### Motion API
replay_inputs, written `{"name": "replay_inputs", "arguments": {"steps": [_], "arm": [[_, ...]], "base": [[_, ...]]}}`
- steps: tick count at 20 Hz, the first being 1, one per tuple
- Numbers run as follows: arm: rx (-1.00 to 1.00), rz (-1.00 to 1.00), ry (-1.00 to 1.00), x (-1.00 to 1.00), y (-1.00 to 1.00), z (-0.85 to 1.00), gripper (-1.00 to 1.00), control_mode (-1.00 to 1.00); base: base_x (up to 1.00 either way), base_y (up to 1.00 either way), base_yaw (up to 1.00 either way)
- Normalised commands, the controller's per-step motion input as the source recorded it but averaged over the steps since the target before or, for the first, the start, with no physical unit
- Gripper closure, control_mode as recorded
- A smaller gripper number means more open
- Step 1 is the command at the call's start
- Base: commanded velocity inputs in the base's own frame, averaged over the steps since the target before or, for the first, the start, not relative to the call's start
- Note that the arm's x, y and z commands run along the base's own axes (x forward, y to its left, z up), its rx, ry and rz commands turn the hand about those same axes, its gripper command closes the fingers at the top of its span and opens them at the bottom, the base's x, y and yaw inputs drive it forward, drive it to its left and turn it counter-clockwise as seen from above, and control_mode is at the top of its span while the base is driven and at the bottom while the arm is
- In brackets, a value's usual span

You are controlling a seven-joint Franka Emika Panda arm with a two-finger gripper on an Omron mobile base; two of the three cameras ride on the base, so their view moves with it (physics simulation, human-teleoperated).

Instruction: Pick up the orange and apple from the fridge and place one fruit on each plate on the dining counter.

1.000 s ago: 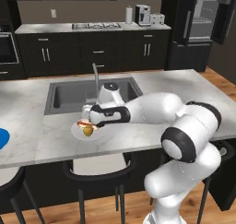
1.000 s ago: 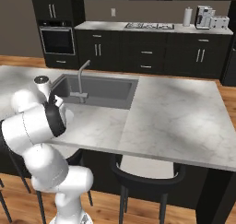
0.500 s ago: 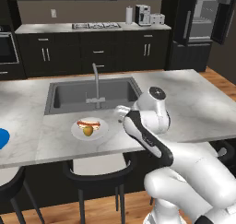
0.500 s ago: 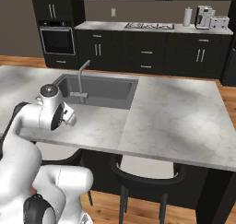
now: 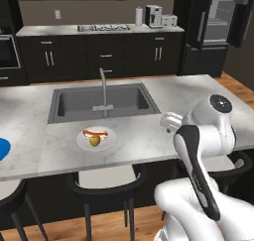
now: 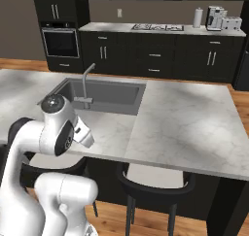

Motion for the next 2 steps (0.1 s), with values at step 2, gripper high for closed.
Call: {"name": "replay_inputs", "arguments": {"steps": [2], "arm": [[0.0, -0.23, -0.05, -1.0, -1.0, 0.46, -1.0, -1.0]], "base": [[0.0, 0.0, 0.0]]}}
